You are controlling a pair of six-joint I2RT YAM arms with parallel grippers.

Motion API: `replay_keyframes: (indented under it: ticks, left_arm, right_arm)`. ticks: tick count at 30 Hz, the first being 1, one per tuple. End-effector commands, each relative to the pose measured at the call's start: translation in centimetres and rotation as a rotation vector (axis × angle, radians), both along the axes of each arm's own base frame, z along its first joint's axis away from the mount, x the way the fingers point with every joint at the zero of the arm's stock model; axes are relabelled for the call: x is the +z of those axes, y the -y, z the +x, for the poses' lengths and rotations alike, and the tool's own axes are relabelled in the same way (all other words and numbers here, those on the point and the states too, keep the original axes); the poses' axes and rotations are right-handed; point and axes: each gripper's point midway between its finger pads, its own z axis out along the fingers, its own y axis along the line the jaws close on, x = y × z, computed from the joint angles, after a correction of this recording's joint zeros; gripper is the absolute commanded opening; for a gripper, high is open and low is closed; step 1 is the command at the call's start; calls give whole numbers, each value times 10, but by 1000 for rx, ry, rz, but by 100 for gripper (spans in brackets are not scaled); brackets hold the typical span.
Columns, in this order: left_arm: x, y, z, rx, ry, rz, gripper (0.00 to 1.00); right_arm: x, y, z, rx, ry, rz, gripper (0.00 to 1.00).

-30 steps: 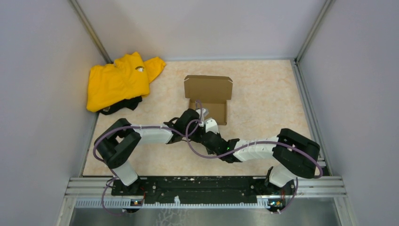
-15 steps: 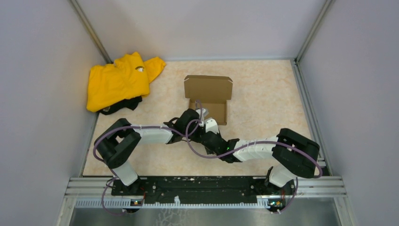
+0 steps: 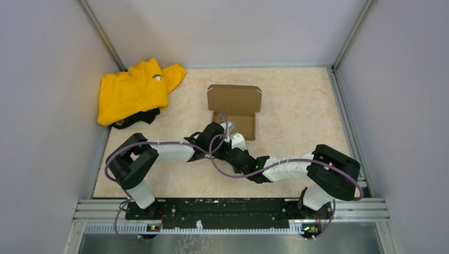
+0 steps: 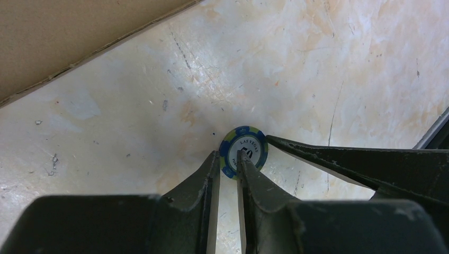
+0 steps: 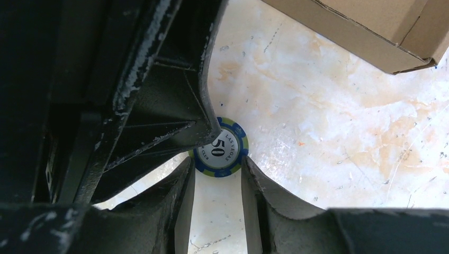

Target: Fold the paper box

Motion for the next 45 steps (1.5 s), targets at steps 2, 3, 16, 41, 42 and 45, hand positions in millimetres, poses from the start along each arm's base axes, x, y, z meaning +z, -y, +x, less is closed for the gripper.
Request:
replay_keyframes:
  ticks: [2,3,16,41,42,45]
  left_arm:
    - [-27,-14,-29,-58,-82,92,25]
    - [-26,-13,-28,-58,-81,90,25]
    - [-19,-13,-26,-54,-66,87,25]
    - [-4,-16,-19,-31,-23,82,32]
    - [-4,-17,-17,-25,-22,84,34]
    - [0,-21,-13,-10,-6,81,37]
  right_arm:
    - [-22,12,-22,89,-90,-90,35]
    - [-21,12,-22,89,-89,-89,35]
    - [-10,2,-16,99,-67,-78,35]
    - [8,-3,-11,101,-40,-61,44]
    - [7,-3,-12,100,-43,-62,46]
    - [6,-2,-12,97,-46,-62,49]
